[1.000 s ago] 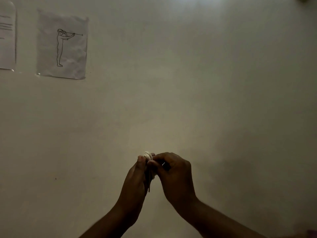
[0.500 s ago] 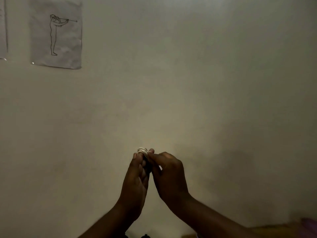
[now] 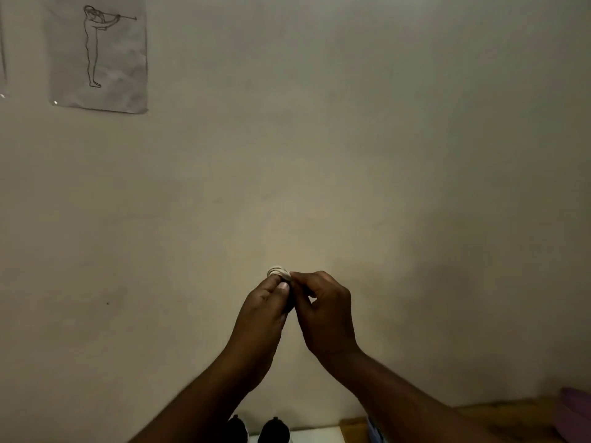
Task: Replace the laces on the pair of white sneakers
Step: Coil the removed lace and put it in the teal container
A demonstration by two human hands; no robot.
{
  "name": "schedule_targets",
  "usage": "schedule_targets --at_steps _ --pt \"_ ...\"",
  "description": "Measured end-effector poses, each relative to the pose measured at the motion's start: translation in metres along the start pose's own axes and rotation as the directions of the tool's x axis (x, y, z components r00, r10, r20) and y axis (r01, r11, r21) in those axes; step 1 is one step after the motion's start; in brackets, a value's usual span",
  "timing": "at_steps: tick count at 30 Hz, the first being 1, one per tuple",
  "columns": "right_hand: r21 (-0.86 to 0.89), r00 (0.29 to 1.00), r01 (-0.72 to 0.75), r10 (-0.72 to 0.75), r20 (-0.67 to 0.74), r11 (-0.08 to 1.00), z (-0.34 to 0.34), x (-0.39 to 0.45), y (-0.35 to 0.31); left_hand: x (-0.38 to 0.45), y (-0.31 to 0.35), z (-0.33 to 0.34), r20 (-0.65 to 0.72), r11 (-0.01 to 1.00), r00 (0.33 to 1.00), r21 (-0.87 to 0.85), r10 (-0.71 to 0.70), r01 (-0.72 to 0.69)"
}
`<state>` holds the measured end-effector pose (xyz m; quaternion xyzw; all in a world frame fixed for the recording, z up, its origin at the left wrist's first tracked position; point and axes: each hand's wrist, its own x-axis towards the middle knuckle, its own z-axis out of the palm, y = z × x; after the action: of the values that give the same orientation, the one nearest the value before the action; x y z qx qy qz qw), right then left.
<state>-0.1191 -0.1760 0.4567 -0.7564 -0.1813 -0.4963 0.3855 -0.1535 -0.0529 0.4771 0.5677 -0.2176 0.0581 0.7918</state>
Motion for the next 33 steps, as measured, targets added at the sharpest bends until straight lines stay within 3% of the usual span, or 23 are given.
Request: schedule_targets --at_steps 4,7,10,15,19,22,24,26,27,29,31,33 --pt "0.097 0.995 -0.100 0.101 -0.004 0.990 0.010 -0.019 0.005 -0.001 -0.011 0.001 -0.152 0.936 0.984 0.350 0.094 -0.035" --pt "0.077 0.997 -0.075 0.077 -0.018 0.994 0.017 -0.028 0.006 -0.001 -0.019 0.003 -0.318 0.943 0.938 0.332 0.138 -0.026" --pt "0.004 0.999 -0.043 0.043 0.016 0.999 0.019 -0.032 0.010 -0.003 -0.029 0.003 -0.402 0.978 0.912 0.211 0.086 0.000" --pt "-0.064 0.995 -0.002 0.009 0.102 0.998 0.013 -0.026 0.014 -0.006 -0.038 0.005 -0.321 0.978 0.947 0.203 0.018 0.051" --pt "-0.025 0.986 -0.090 0.093 0.142 0.996 0.013 -0.022 0.019 -0.006 -0.026 0.007 -0.176 0.923 0.984 0.373 -0.029 0.094" --pt "0.015 0.978 -0.204 0.204 0.050 0.979 0.011 -0.019 0.025 -0.007 -0.016 -0.002 -0.094 0.921 0.988 0.360 -0.124 0.150" --pt "0.040 0.961 -0.276 0.277 -0.015 0.960 0.008 -0.015 0.033 -0.014 -0.009 -0.005 -0.144 0.922 0.987 0.368 -0.072 0.121" --pt "0.045 0.962 -0.271 0.273 -0.027 0.961 0.003 -0.011 0.034 -0.018 -0.005 -0.011 -0.227 0.796 0.949 0.604 0.220 -0.040" --pt "0.047 0.968 -0.246 0.248 -0.032 0.968 0.001 -0.010 0.031 -0.019 -0.003 -0.018 -0.223 0.660 0.893 0.744 0.390 -0.103" --pt "0.039 0.985 -0.159 0.161 -0.069 0.987 -0.003 -0.004 0.019 -0.014 -0.002 -0.040 -0.069 0.270 0.773 0.953 0.631 -0.135" --pt "-0.003 0.989 -0.036 0.035 -0.141 0.999 -0.007 0.005 0.005 -0.010 -0.004 -0.059 0.093 -0.026 0.752 0.995 0.653 -0.100" --pt "-0.068 0.970 0.094 -0.107 -0.220 0.993 -0.009 0.013 -0.008 -0.012 -0.005 -0.069 0.140 -0.133 0.774 0.988 0.617 -0.073"
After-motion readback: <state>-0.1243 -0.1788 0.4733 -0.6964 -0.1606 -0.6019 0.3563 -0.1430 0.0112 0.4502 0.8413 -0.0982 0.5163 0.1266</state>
